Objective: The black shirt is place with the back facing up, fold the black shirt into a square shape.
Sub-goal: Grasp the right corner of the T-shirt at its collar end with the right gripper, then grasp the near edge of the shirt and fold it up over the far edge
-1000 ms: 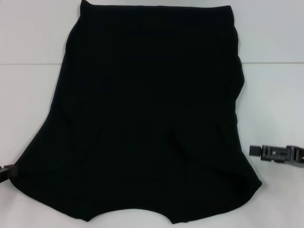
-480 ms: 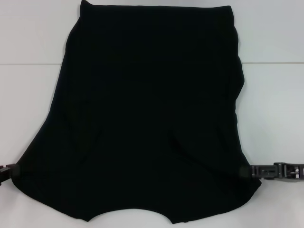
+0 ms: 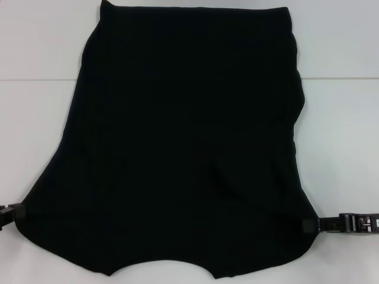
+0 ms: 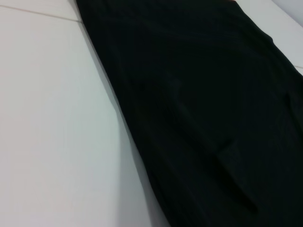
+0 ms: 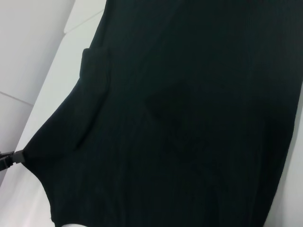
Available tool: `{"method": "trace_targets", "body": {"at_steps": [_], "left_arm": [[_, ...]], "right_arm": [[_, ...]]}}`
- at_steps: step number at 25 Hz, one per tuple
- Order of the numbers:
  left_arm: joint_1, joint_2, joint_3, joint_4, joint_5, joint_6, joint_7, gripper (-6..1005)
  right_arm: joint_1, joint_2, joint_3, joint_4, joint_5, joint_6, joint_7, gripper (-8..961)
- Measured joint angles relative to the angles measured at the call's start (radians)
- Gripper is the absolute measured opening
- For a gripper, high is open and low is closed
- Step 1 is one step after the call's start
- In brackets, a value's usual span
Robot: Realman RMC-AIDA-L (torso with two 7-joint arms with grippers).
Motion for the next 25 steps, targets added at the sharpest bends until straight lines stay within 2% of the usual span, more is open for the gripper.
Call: {"method": "trace_targets", "body": {"at_steps": [4,11,15,25], "left_arm": [[-0.001,0.000,0.000,-0.001,0.000,0.002,-0.001,53],[-0.001,0.000,-0.003,-0.002,-0.014,0.015,-0.038,53],[0.004,0.001,-0.046,0.001,-0.039,0.058,-0.067,52],[0.032,0.005,-0.112,-0.001,-0.035,0.258,-0.070,53]], "right_arm": [[-0.004,0.001,0.000,0.000,-0.002,0.002,-0.009,246],[-0.029,-0.006,0.026,0.005,0.002,-0.030,-0.079,112],[-0.070,-0.012,0.073,0.001,0.000,-0.067,-0.127,35],[-0.188,-0.055,0.184,-0.003,-0.002,-0.170,-0.238,34]]}}
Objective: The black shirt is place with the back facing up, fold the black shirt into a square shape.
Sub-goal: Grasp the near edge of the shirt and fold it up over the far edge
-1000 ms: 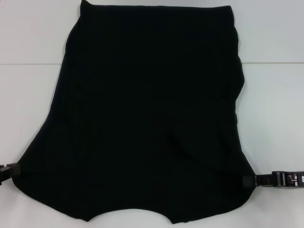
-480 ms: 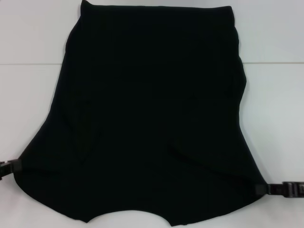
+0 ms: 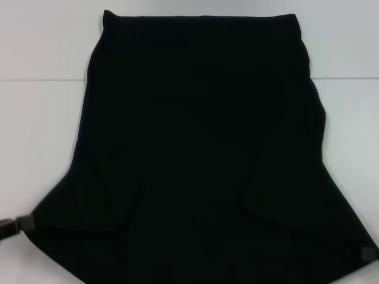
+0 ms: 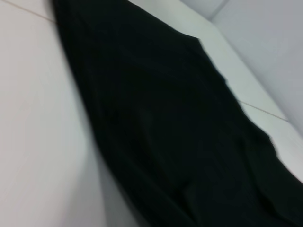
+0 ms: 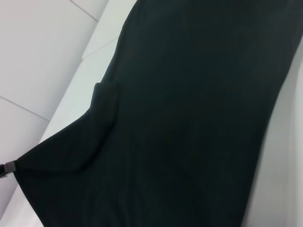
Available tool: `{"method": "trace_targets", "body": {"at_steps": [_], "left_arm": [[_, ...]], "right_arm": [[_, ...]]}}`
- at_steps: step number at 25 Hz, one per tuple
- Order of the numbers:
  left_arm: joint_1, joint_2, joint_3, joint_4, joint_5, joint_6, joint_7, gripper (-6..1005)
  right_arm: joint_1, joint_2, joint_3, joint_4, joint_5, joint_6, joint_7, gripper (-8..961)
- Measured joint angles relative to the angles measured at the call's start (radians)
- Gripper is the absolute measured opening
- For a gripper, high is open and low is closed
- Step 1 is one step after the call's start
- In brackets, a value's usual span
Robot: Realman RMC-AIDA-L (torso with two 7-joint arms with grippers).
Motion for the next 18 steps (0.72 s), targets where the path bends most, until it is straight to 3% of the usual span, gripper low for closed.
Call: {"method": "trace_targets", "body": {"at_steps": [6,11,15,18], "left_arm": [[0.044,-0.010,-0.003,-0.004,0.003,0.124,0.035,56],[0.076,-0.023,-0.006,-0.011,0.004,0.147,0.041,58],[0.060,-0.022,-0.008,-0.024,-0.003,0.148,0.031,57],[0.015,-0.009,-0.007,-0.033,-0.017,0.148,0.005,57]], "right_arm": [[-0.070,-0.019,0.019,0.000,-0.002,-0.061,-0.061,35],[-0.111,-0.027,0.027,-0.005,-0.002,-0.115,-0.090,35],[-0.104,-0.032,0.070,-0.018,-0.002,-0.151,-0.095,35],[-0.067,-0.034,0.115,-0.033,0.000,-0.175,-0.089,35]]}}
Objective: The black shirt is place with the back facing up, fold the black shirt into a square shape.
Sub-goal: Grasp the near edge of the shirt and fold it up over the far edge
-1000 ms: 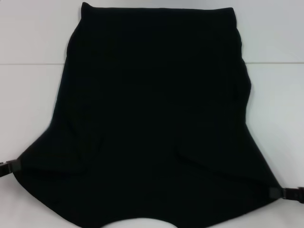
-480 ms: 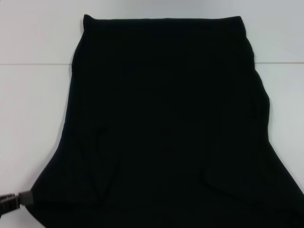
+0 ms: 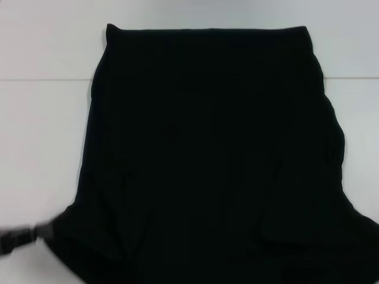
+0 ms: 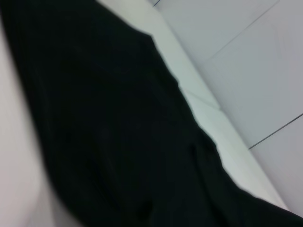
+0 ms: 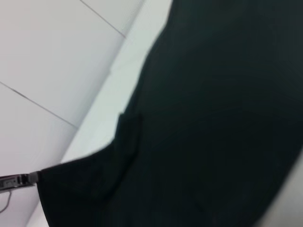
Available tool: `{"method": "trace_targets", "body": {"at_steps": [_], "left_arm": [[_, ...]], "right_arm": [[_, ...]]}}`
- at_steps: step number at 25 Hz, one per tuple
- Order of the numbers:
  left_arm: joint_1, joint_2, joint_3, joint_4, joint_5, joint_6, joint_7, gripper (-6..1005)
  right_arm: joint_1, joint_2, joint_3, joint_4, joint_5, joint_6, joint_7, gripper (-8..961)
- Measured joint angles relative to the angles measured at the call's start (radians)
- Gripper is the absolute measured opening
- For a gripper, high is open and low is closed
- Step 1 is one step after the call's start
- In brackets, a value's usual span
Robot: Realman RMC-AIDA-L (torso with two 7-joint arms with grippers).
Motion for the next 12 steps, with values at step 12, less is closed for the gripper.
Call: {"method": "trace_targets", "body": {"at_steps": [12], "left_arm": [[-0.327,0.115,0.015,-0.286,-0.103,-0.321,-0.042,59]], "right_arm": [[0.241,-0.001,0.138,-0.030,0.005,0.173,0.079,36]]}}
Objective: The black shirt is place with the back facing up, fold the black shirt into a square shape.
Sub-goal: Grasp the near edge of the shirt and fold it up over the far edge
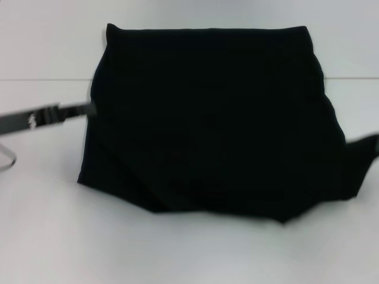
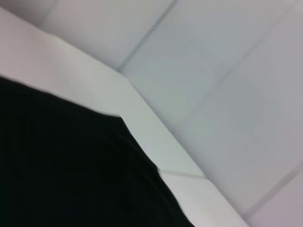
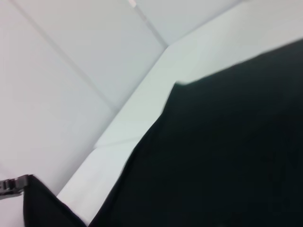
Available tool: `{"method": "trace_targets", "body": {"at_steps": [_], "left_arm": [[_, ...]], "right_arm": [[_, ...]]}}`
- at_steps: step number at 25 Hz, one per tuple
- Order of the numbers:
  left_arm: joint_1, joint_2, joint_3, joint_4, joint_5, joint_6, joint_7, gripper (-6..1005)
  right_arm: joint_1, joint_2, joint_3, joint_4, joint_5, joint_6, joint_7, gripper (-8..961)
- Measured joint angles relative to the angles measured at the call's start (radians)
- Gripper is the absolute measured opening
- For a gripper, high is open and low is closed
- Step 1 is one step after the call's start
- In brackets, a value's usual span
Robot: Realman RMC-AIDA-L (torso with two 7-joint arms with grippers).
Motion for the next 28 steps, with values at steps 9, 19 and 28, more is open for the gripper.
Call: {"method": "trace_targets", "body": {"at_steps": [9,19,28], "left_arm": [[-0.129,0.001,0.013,-0.103,-0.037,-0.363,0.037,53],[-0.187,-0.009,0.044,-0.166,-0.118,-0.617,0.120,50],[-0.205,-0.014,0.077,-0.214,-0.165,-0.731,0.168,39]], "right_arm": [[0.146,0.028,0.000,0.025,0.002,0.321,0.010,34],[0.296,0.064,-0.088,0.088,0.002,0.677,-0.001,35],[0.338,0.066,-0.100,0.136,0.002,0.785,0.015,34]]}}
